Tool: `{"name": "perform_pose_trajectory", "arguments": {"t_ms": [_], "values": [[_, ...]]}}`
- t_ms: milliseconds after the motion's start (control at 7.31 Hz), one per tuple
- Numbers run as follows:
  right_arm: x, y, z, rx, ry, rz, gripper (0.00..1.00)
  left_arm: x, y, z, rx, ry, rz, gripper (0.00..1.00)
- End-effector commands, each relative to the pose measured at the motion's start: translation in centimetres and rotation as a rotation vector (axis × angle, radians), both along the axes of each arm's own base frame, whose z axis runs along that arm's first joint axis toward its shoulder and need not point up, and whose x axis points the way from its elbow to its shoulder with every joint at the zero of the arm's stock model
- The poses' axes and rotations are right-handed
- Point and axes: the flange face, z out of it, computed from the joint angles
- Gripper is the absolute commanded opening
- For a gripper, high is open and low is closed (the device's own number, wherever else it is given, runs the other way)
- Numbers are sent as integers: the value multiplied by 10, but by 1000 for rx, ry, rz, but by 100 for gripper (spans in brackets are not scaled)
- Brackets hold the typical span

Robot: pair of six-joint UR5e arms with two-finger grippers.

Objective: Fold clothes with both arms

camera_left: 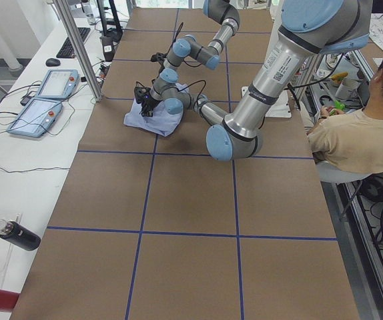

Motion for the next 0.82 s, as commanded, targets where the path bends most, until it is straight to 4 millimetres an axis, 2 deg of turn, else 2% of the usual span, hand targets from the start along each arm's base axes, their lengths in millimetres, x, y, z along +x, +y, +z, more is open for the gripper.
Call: {"name": "perform_pose_trajectory", "arguments": {"t_ms": [0, 137, 274, 411, 548, 684], "values": [[17, -23, 1, 31, 49, -91, 100, -18, -11, -8, 65, -12, 88, 100], [40, -42, -17, 36, 37, -166, 100, -40, -19, -14, 71, 14, 194, 100], [61, -58, -18, 17, 19, -223, 100, -65, -19, -25, 117, 21, 257, 100], [93, -64, -21, 14, 46, -320, 100, -90, -1, -10, 161, 0, 285, 100], [145, -53, -10, 31, 81, -390, 100, -122, 31, 3, 232, -59, 335, 100], [209, -34, 18, 62, 123, -457, 100, -158, 56, 4, 284, -147, 387, 100]]}}
